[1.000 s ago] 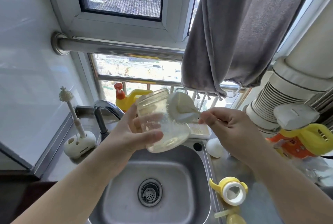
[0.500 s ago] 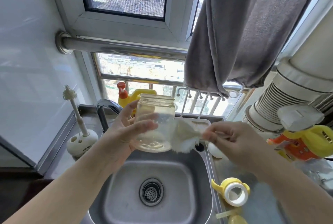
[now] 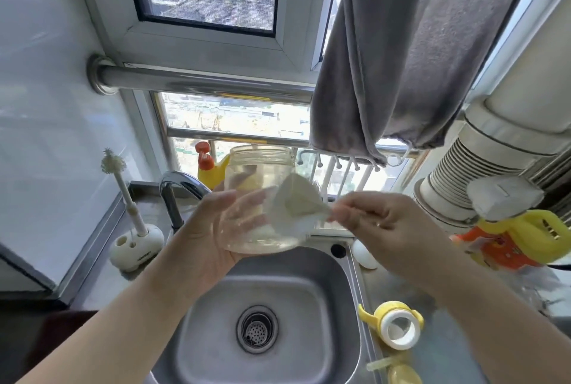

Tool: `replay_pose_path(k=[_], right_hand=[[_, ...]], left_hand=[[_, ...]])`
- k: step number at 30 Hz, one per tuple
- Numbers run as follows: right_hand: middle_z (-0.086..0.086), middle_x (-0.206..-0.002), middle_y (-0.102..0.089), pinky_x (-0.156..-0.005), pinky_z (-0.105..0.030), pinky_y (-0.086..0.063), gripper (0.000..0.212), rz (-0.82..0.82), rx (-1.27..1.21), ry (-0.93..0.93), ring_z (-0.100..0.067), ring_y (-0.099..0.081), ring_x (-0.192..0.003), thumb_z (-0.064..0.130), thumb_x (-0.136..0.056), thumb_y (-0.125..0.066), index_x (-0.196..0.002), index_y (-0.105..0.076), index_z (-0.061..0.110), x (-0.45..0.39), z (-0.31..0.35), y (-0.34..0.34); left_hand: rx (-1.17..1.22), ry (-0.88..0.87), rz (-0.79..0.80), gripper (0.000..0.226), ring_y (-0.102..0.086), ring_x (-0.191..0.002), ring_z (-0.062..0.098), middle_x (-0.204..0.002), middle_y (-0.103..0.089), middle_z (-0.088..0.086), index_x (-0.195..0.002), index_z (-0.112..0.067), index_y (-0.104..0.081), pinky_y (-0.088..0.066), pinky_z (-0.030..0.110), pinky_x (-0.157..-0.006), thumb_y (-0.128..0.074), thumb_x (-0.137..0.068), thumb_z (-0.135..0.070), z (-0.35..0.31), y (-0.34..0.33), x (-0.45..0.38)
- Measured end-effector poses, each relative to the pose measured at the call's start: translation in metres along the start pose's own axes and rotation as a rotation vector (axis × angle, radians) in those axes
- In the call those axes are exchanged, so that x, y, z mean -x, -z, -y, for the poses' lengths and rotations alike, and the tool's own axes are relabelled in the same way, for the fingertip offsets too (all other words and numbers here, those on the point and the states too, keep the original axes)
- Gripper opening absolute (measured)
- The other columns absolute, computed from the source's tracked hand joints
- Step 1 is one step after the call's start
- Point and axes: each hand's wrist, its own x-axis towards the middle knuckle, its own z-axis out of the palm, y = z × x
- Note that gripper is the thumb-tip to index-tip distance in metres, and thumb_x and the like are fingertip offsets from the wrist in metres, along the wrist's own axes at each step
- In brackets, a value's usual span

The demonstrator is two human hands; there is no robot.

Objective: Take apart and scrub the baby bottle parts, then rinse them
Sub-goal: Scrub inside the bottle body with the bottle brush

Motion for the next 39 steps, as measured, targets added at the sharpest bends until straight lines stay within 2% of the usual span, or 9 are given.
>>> replay_pose_path(k=[8,14,18,22,27,30,33,36,39], right_hand=[[0.007,-0.041,-0.037,-0.04,-0.009,-0.028,0.029,-0.04,-0.084,-0.065,-0.005,-0.033,-0.036,0.055,-0.071,-0.053,-0.073,-0.07,0.032,0.002,0.004,0.005],[0.006,-0.043,-0.044,-0.041,-0.012,-0.027,0.027,-0.049,-0.025,-0.092,-0.005,-0.037,-0.037,0.054,-0.072,-0.053,-0.071,-0.07,0.032,0.003,0.001,0.007],[-0.007,-0.07,-0.069,-0.051,-0.017,-0.042,0.023,-0.039,0.01,-0.083,-0.016,-0.059,-0.055,0.057,-0.073,-0.054,-0.079,-0.068,0.04,0.003,0.0,0.003],[0.004,-0.07,-0.07,-0.058,-0.022,-0.044,0.025,-0.051,0.007,-0.048,-0.009,-0.062,-0.062,0.066,-0.077,-0.054,-0.079,-0.067,0.045,0.002,-0.002,-0.003],[0.019,-0.055,-0.059,-0.057,-0.003,-0.038,0.021,0.129,0.023,-0.027,0.006,-0.057,-0.057,0.049,-0.078,-0.058,-0.067,-0.068,0.033,0.007,0.0,0.001],[0.004,-0.057,-0.063,-0.048,-0.015,-0.038,0.032,-0.015,0.004,-0.033,-0.008,-0.053,-0.049,0.066,-0.078,-0.055,-0.074,-0.071,0.039,0.0,-0.007,0.014],[-0.005,-0.068,-0.067,-0.059,-0.033,-0.045,0.034,0.024,0.007,0.03,-0.036,-0.059,-0.066,0.065,-0.075,-0.051,-0.081,-0.069,0.038,-0.007,-0.006,0.007],[0.009,-0.068,-0.068,-0.065,-0.023,-0.045,0.028,0.145,0.099,0.07,-0.018,-0.065,-0.066,0.064,-0.077,-0.051,-0.075,-0.067,0.041,0.0,-0.003,0.004],[0.02,-0.071,-0.07,-0.062,-0.009,-0.045,0.024,-0.017,-0.004,-0.025,0.005,-0.065,-0.069,0.061,-0.078,-0.059,-0.069,-0.069,0.04,-0.006,-0.006,0.018]], left_hand=[[-0.001,0.05,0.017,0.088,-0.06,-0.109,0.033,-0.13,-0.057,0.016,-0.129,-0.022,-0.056,-0.053,0.048,-0.088,-0.085,-0.048,-0.041,0.003,0.004,0.003],[-0.141,-0.014,-0.07,0.086,-0.066,-0.101,0.027,-0.116,-0.067,0.009,-0.123,-0.027,-0.062,-0.059,0.039,-0.074,-0.09,-0.044,-0.047,0.0,0.002,0.007],[-0.379,-0.072,-0.096,0.069,-0.064,-0.107,0.02,-0.119,-0.066,0.001,-0.125,-0.026,-0.056,-0.057,0.037,-0.079,-0.077,-0.06,-0.038,-0.002,-0.001,0.006],[-0.594,-0.068,-0.117,0.101,-0.067,-0.1,0.012,-0.112,-0.067,-0.008,-0.122,-0.038,-0.052,-0.055,0.023,-0.074,-0.09,-0.029,-0.052,-0.004,-0.005,0.005],[-0.41,-0.083,-0.083,0.109,-0.066,-0.105,0.028,-0.117,-0.067,0.01,-0.128,-0.025,-0.05,-0.055,0.041,-0.085,-0.095,-0.03,-0.041,-0.002,-0.002,0.007],[-0.317,-0.043,-0.045,0.108,-0.065,-0.106,0.033,-0.117,-0.066,0.014,-0.128,-0.022,-0.05,-0.055,0.043,-0.085,-0.096,-0.031,-0.034,0.0,-0.004,0.008],[-0.229,-0.035,-0.045,0.101,-0.069,-0.095,0.03,-0.11,-0.069,0.013,-0.121,-0.022,-0.055,-0.058,0.035,-0.072,-0.096,-0.029,-0.029,0.001,-0.01,0.007],[-0.196,-0.052,-0.049,0.099,-0.067,-0.099,0.033,-0.115,-0.067,0.015,-0.121,-0.023,-0.056,-0.058,0.035,-0.073,-0.096,-0.03,-0.026,-0.004,-0.008,0.008],[-0.132,-0.002,-0.021,0.105,-0.065,-0.103,0.036,-0.118,-0.064,0.018,-0.126,-0.022,-0.053,-0.057,0.036,-0.076,-0.097,-0.03,-0.022,-0.003,-0.005,0.009]])
